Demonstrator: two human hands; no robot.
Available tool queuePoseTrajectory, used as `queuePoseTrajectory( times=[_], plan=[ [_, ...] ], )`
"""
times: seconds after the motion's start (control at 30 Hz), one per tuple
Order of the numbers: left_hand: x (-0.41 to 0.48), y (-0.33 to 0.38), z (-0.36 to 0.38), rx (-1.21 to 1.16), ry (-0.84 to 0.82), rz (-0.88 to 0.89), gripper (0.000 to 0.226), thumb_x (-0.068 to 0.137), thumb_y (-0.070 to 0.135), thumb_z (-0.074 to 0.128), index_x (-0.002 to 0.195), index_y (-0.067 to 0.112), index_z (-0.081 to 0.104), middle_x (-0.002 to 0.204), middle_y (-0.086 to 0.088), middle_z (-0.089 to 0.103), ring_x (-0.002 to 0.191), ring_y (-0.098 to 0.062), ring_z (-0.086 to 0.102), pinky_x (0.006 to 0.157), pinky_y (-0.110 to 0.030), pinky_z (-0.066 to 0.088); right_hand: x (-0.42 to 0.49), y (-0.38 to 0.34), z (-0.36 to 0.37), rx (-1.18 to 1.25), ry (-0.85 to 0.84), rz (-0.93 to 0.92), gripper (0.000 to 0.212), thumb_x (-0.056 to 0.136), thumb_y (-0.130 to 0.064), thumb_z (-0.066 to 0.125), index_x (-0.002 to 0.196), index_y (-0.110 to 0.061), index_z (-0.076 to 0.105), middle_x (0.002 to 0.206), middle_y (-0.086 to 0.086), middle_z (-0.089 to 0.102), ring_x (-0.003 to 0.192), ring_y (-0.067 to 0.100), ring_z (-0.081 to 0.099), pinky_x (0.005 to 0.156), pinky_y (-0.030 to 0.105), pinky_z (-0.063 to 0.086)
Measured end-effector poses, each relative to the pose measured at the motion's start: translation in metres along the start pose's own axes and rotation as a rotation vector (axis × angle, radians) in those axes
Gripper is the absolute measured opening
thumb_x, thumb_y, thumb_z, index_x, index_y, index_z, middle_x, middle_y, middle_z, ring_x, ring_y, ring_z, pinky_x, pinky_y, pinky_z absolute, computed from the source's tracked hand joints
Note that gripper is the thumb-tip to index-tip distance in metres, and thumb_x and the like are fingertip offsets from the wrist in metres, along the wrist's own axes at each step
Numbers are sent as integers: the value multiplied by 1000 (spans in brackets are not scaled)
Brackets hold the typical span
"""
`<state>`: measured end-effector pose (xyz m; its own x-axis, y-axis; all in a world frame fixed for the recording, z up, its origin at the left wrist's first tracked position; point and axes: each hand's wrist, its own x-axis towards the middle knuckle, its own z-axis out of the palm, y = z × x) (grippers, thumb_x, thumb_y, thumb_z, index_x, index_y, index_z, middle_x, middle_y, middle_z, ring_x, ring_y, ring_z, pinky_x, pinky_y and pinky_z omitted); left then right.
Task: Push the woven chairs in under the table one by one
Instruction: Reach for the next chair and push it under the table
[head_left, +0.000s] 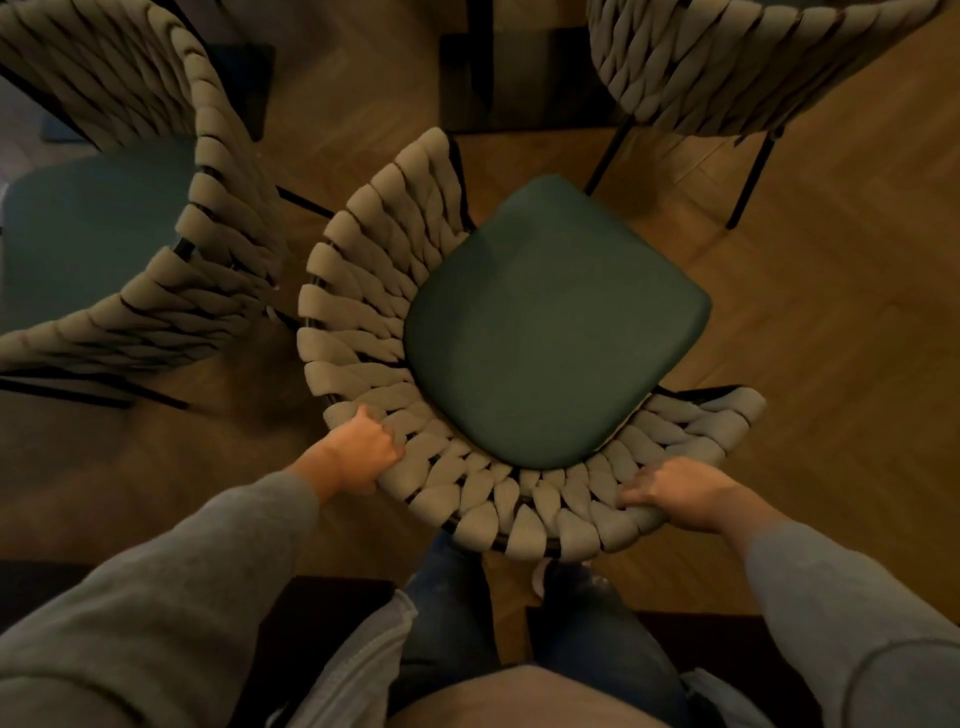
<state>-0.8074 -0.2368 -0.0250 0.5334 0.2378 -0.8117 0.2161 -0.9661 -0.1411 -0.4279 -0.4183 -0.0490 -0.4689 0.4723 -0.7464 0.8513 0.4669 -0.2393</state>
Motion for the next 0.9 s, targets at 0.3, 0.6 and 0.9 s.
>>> queuePoseTrajectory(
  times=[0.3, 0.6, 0.9],
  plan=[
    [19, -4, -31, -194, 37, -111, 34, 91, 37, 51, 122, 23, 53, 106, -2, 61, 93, -19, 59, 86, -37, 45, 14, 89, -66, -287, 26, 173, 45, 99, -16, 39, 141, -33, 42, 141, 1, 48, 131, 22, 42, 110, 35, 24],
    [42, -9, -60, -305, 101, -227, 22, 90, 36, 52, 105, 22, 62, 82, 2, 55, 71, -14, 51, 70, -31, 43, 34, 56, -99, -105, 62, 363, 57, 89, -25, 55, 143, -33, 39, 142, -1, 47, 137, 21, 34, 116, 60, 1],
    [39, -89, -24, -322, -5, -52, 78, 84, 67, 49, 149, 32, 24, 140, -1, 49, 127, -21, 47, 114, -45, 25, 98, -66, -103, 357, 343, 339, 74, 91, -26, 57, 152, -31, 16, 144, 5, 43, 128, 29, 45, 109, 49, 33]
  ],
)
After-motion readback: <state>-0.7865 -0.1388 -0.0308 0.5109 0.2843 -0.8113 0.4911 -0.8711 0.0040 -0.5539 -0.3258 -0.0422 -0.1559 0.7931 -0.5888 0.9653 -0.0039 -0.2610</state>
